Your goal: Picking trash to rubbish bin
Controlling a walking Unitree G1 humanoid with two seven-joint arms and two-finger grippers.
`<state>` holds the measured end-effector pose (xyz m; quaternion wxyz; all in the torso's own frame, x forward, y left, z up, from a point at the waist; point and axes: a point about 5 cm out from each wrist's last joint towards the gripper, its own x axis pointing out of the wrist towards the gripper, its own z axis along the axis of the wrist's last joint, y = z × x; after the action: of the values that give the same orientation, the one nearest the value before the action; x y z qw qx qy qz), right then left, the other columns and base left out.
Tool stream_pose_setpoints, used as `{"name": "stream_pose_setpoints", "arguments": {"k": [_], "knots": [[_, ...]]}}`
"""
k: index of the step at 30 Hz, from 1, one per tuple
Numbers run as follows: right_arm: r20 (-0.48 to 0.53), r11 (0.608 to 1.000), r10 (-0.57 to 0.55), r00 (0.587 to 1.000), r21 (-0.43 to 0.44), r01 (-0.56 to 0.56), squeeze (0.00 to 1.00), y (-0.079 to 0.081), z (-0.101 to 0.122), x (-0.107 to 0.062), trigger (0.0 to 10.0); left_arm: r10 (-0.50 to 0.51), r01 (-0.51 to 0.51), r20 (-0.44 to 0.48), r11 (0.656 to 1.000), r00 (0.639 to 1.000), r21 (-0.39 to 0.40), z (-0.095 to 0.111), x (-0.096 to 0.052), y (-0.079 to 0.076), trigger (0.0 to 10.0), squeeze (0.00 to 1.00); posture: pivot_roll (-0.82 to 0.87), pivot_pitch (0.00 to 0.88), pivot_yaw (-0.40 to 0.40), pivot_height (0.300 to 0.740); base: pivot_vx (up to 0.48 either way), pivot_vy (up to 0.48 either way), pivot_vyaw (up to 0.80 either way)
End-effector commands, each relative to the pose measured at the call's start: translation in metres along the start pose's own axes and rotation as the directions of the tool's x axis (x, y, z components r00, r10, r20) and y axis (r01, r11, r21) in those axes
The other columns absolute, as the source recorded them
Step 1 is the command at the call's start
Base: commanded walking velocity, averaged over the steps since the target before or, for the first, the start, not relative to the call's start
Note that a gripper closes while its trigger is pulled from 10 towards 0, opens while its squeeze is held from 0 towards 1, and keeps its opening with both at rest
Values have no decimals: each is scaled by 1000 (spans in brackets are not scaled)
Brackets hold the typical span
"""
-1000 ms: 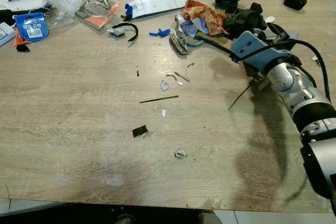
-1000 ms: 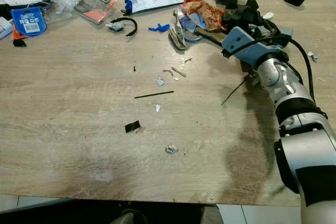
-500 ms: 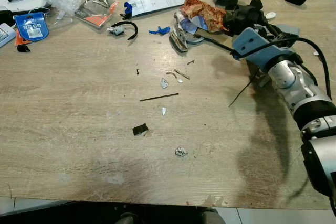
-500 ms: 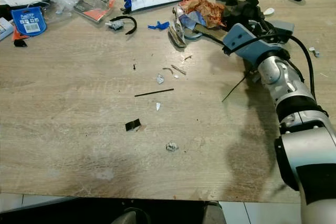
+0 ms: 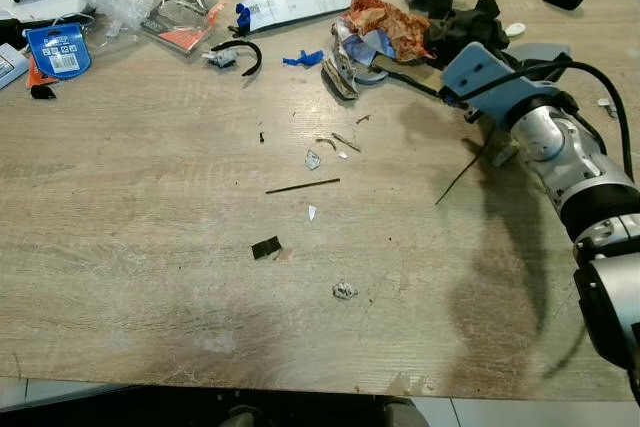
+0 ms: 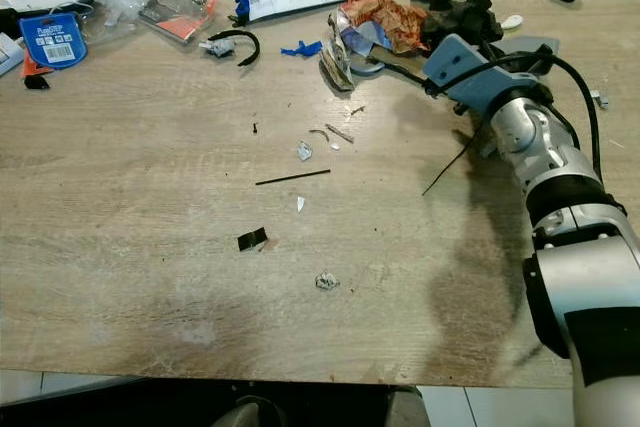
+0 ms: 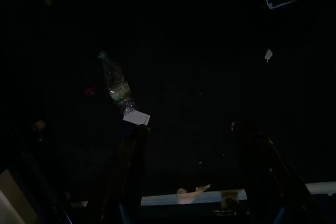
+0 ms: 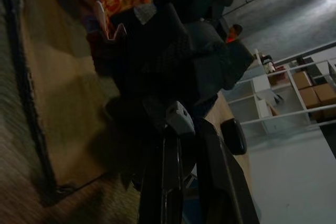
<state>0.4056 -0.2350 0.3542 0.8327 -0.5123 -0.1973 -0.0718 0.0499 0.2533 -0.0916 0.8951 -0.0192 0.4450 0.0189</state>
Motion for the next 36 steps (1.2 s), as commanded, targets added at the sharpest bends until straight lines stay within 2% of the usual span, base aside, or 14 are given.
{"name": "stream_pose_setpoints", "arguments": {"k": [1,3,6,13,21,24,27,28,30,32,33,34,35,36], "knots": [[3,999,-10,1000,36,9,0,-4,-1,0,0,15,-18,-77,999,997,-30,-19,-8,0,10000,0,112,501,101,740,0,0,0],[5,999,-11,1000,41,11,0,-4,0,0,0,15,-18,-77,999,997,-31,-18,-7,-1,10000,0,112,501,101,740,0,0,0],[54,978,-69,996,202,57,0,-17,7,1,0,13,-17,-71,999,997,-47,-12,1,-8,10000,0,101,463,87,740,0,0,0],[99,872,-177,979,478,109,0,-35,10,0,0,2,-6,-54,997,999,-72,10,21,-23,10000,0,47,364,61,740,0,0,0],[142,833,-230,963,540,120,0,-37,9,-6,0,1,-4,-40,997,999,-74,34,38,-33,10000,0,-25,267,49,740,0,0,0],[174,728,-253,952,682,70,0,-27,11,-11,0,55,-57,-44,997,998,-46,47,43,-24,10000,0,-55,221,45,740,0,0,0],[240,623,-206,949,780,-62,0,-2,20,-17,0,132,-130,-57,991,990,36,56,44,-10,10000,0,-79,182,41,740,0,0,0],[240,623,-206,949,780,-62,0,-2,20,-17,0,132,-130,-57,991,990,36,56,44,-10,10000,0,-79,182,41,740,0,0,0],[309,497,-142,940,844,-202,0,24,29,-25,0,195,-184,-69,974,978,135,62,44,0,10000,0,-91,163,41,740,0,0,0],[319,460,-138,938,859,-224,0,31,32,-27,0,212,-197,-71,965,975,175,64,44,2,10000,0,-97,153,41,740,0,0,0],[327,379,-143,934,890,-253,0,40,36,-33,0,240,-220,-67,948,968,229,68,45,5,10000,0,-109,137,41,740,0,0,0],[327,379,-143,934,890,-253,0,40,36,-33,0,240,-220,-67,948,968,229,68,45,5,10000,0,-109,137,41,740,0,0,0],[332,338,-147,932,902,-269,0,44,39,-35,0,253,-230,-65,942,965,246,69,45,7,10000,0,-109,137,41,740,0,0,0],[346,216,-162,924,926,-309,0,50,46,-42,1294,268,-247,-62,940,961,237,72,46,7,10000,0,-115,129,41,740,0,0,0]]}}
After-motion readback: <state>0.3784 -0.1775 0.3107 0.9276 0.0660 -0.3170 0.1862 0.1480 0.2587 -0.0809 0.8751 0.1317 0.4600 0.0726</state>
